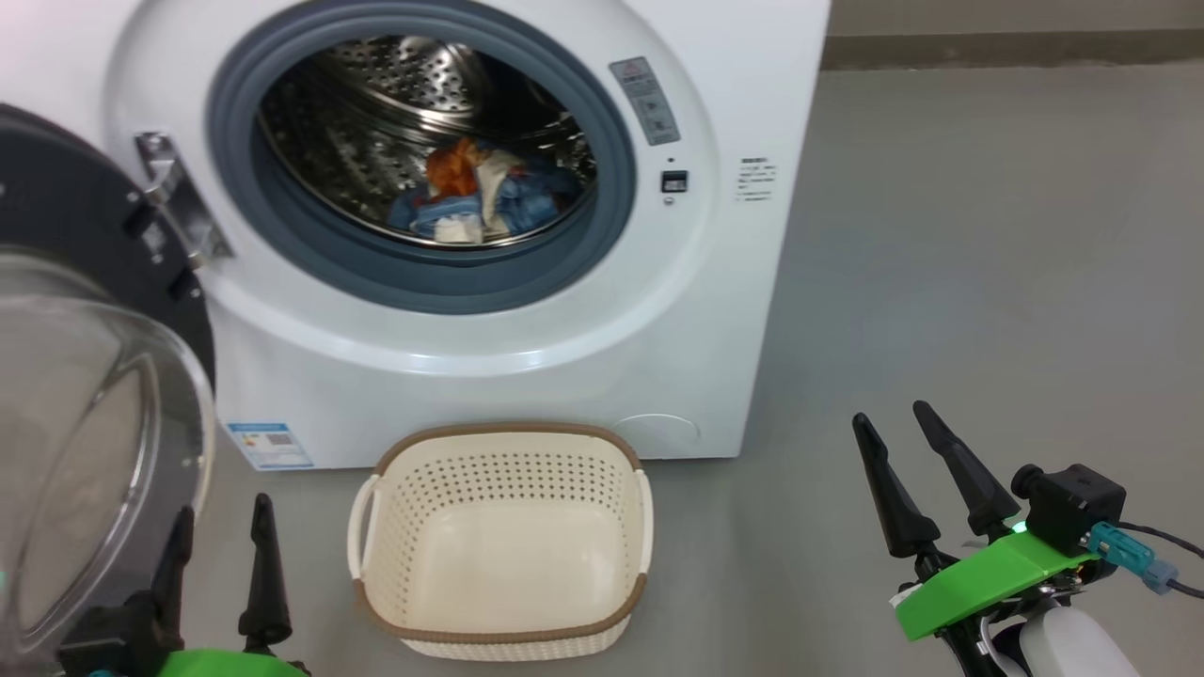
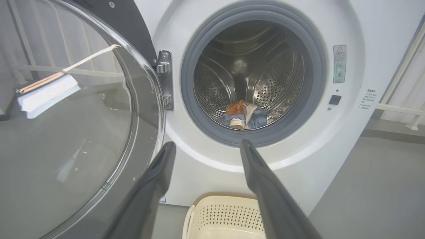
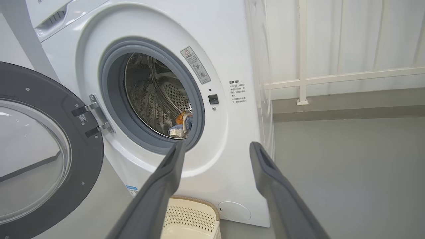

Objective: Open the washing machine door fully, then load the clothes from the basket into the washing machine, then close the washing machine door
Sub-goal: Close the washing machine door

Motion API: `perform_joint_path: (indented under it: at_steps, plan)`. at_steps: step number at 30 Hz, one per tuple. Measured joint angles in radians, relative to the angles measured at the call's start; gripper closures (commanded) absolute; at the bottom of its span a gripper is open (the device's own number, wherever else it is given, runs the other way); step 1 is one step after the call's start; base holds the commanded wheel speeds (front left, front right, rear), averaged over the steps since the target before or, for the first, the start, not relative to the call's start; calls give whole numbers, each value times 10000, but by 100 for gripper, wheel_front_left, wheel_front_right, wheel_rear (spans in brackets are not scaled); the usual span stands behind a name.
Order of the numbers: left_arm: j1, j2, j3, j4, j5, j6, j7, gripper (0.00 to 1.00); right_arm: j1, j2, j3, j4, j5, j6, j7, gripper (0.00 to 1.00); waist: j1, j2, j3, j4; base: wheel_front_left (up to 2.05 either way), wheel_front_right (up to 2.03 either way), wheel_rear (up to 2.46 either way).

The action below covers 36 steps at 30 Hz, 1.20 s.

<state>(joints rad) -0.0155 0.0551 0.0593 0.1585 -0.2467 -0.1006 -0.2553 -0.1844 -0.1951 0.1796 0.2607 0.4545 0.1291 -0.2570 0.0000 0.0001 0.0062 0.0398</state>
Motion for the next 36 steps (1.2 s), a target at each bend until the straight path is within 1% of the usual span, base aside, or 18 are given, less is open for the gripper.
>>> perform_joint_path:
  at_steps: [9,26,32,36]
  plan:
    - [18,-12,77,-38,52,253,0,0,1,52,36,35,119,0,0,0,0,0,-143,980,0,0,0]
    - [202,-48,128,-13,130,449,0,0,2,165,155,67,238,0,0,0,0,0,-293,3210,0,0,0]
    - [202,-54,123,12,132,523,0,0,2,178,165,69,238,0,0,0,1,0,-300,3850,0,0,0]
    - [203,-63,113,33,132,537,0,0,3,182,230,69,238,0,0,0,0,0,-299,4147,0,0,0]
